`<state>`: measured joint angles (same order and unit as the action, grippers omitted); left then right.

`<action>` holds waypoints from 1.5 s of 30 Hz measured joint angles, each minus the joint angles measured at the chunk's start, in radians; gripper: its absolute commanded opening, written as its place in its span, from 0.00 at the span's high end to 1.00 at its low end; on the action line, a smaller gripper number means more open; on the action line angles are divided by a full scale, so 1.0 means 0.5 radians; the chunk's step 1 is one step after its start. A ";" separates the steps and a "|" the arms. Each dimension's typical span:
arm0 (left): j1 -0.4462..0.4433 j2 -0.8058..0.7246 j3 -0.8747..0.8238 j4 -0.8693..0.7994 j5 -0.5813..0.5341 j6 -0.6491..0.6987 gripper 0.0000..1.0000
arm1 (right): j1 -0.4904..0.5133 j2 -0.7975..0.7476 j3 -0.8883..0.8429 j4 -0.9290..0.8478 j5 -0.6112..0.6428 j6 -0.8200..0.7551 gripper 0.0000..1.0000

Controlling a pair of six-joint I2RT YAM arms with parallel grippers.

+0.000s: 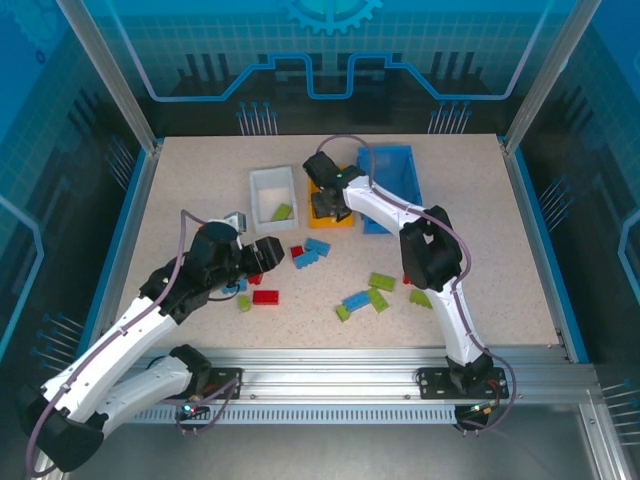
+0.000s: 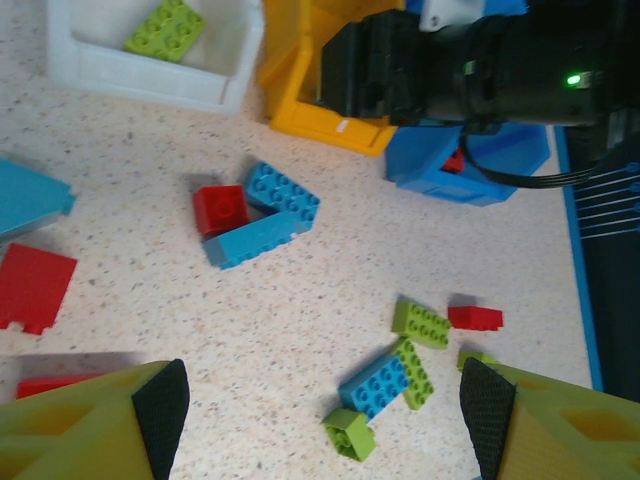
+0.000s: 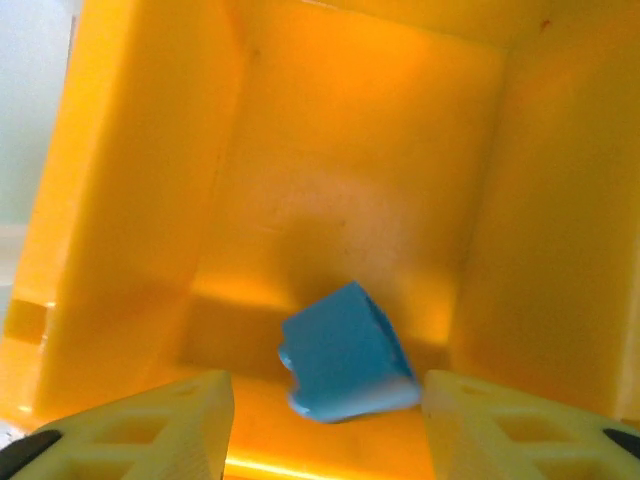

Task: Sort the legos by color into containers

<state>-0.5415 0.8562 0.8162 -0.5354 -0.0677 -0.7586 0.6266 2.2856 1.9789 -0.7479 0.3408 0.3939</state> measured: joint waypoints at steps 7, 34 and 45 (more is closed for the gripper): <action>0.000 0.002 0.001 -0.202 -0.105 -0.006 0.27 | 0.037 -0.166 -0.058 0.009 0.047 -0.023 0.43; 0.278 0.468 -0.422 -0.320 -0.163 -0.153 0.40 | 1.010 -1.680 -2.045 1.111 -0.684 0.269 0.26; 0.307 0.612 -0.520 -0.156 -0.163 -0.101 0.53 | 1.010 -1.707 -2.048 1.170 -0.683 0.321 0.26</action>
<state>-0.3878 1.1622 0.5564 -0.6136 -0.1493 -0.8093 1.1316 1.4322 0.9550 -0.1631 -0.0006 0.5545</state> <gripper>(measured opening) 0.515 0.741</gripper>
